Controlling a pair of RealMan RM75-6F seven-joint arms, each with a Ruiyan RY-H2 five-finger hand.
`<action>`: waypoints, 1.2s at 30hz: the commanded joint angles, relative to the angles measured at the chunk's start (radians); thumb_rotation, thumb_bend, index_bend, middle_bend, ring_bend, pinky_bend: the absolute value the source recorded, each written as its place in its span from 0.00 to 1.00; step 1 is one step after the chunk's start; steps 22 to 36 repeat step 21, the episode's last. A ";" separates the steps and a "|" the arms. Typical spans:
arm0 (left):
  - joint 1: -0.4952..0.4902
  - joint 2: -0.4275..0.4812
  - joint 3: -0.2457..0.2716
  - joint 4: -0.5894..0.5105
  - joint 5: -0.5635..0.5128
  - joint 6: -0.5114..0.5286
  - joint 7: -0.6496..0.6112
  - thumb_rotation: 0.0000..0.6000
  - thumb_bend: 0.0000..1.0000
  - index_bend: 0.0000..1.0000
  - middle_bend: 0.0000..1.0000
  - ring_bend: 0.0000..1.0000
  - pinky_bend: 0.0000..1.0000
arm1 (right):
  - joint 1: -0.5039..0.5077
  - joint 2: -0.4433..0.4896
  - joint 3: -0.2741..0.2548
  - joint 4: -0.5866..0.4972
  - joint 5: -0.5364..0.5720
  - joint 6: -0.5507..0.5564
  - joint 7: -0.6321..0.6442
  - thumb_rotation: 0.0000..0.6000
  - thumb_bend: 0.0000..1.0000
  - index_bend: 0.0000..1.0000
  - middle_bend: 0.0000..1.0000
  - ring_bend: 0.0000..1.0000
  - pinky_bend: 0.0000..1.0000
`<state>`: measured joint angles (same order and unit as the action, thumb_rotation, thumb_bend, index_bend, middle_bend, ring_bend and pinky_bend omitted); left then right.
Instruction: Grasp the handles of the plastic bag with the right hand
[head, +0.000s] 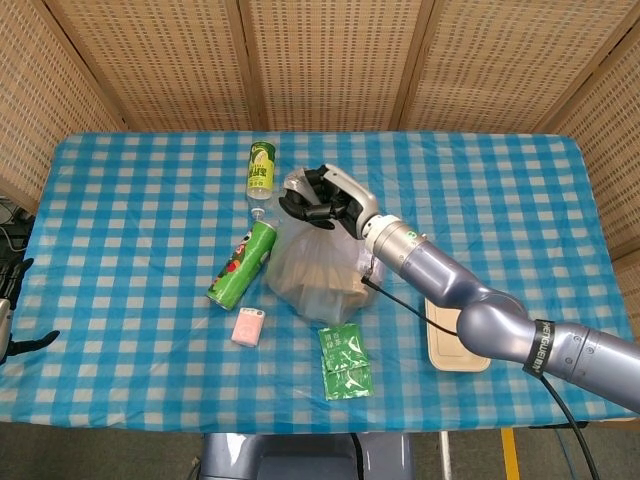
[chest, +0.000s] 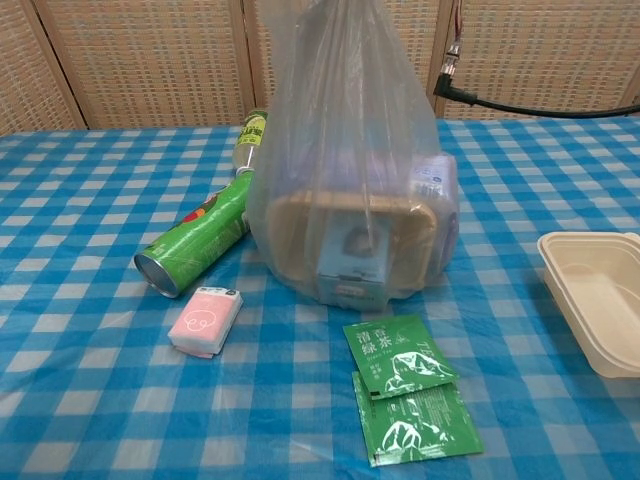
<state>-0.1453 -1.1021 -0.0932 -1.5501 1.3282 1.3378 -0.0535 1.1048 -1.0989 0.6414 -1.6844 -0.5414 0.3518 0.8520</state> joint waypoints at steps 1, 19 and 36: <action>0.000 0.000 0.000 0.000 0.000 -0.001 -0.001 1.00 0.00 0.00 0.00 0.00 0.00 | 0.019 0.025 -0.030 -0.013 0.027 0.018 -0.034 1.00 1.00 0.92 0.83 0.89 1.00; -0.002 0.009 0.000 0.000 -0.001 -0.012 -0.027 1.00 0.00 0.00 0.00 0.00 0.00 | 0.093 0.182 -0.019 -0.098 0.249 0.189 -0.127 1.00 1.00 0.94 0.84 0.92 1.00; -0.003 0.009 0.000 0.001 -0.002 -0.014 -0.030 1.00 0.00 0.00 0.00 0.00 0.00 | 0.104 0.211 -0.008 -0.106 0.283 0.192 -0.136 1.00 1.00 0.94 0.84 0.92 1.00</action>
